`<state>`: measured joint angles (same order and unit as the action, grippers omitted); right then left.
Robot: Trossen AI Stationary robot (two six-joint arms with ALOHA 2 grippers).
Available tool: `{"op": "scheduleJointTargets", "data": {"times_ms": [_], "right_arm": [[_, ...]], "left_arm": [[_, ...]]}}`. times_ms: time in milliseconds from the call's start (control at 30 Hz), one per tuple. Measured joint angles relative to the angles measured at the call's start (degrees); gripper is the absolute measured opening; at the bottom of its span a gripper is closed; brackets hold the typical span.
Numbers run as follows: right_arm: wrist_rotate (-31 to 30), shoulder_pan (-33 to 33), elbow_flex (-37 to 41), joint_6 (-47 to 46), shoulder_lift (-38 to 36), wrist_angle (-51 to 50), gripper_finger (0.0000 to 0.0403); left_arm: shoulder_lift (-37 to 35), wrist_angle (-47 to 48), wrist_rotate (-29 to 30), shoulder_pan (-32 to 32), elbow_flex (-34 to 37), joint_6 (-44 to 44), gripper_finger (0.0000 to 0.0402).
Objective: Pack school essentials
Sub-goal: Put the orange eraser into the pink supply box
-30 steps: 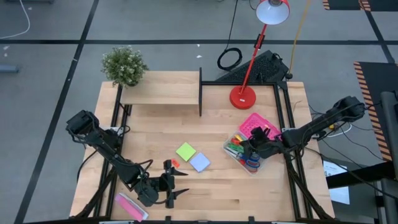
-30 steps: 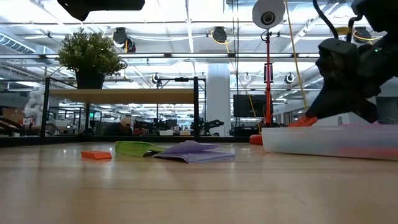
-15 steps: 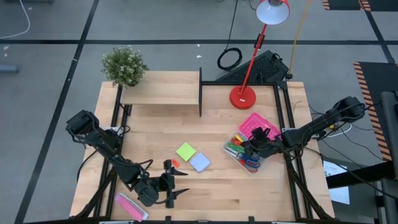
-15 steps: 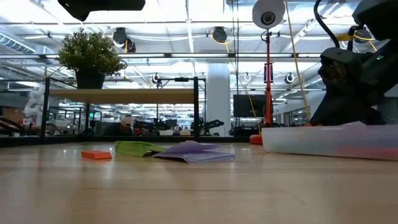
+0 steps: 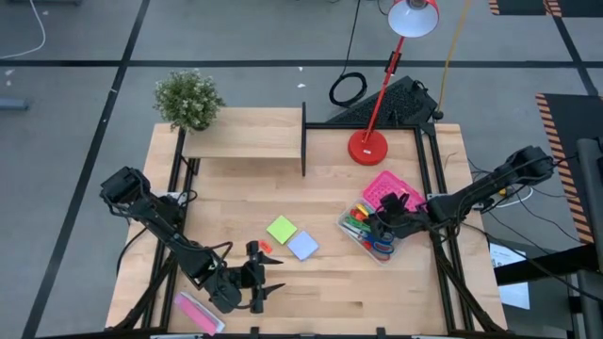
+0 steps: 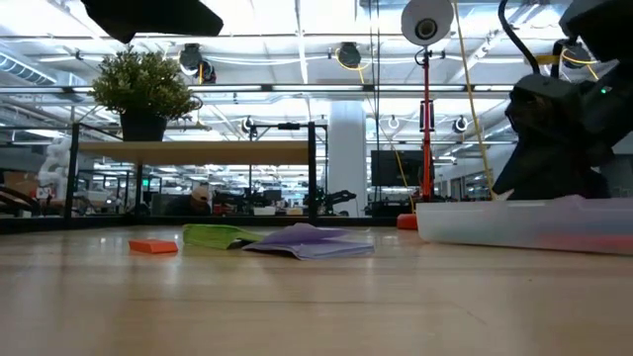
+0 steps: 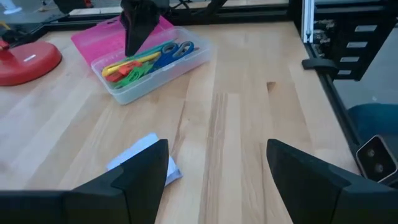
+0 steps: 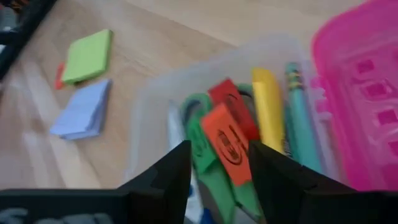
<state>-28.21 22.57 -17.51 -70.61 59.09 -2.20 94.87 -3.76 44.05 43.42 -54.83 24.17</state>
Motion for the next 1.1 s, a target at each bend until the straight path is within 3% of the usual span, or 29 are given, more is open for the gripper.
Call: {"op": "scheduleJointTargets", "data": {"times_ms": [200,300,567,867,1100], "right_arm": [[-0.3,0.0,-2.2,6.2,-2.7,0.6,0.0152],[-0.2,0.1,-3.7,11.8,-3.8,2.2,0.0152],[1.4,1.7,-4.3,29.0,-4.1,14.7,0.0152],[3.1,5.8,-4.3,38.7,-4.1,16.5,0.0153],[3.2,7.2,-4.3,42.0,-4.1,16.5,0.0153]], "left_arm": [[0.0,6.4,-0.1,0.0,0.0,3.0,0.0276],[0.0,12.5,-2.9,-0.3,0.0,4.7,0.0276],[0.0,28.3,-24.7,-7.6,0.0,-0.1,0.0275],[0.1,31.3,-44.9,-22.0,0.0,-17.7,0.0220],[0.4,33.5,-44.3,-24.9,0.0,-27.1,0.0185]]}}
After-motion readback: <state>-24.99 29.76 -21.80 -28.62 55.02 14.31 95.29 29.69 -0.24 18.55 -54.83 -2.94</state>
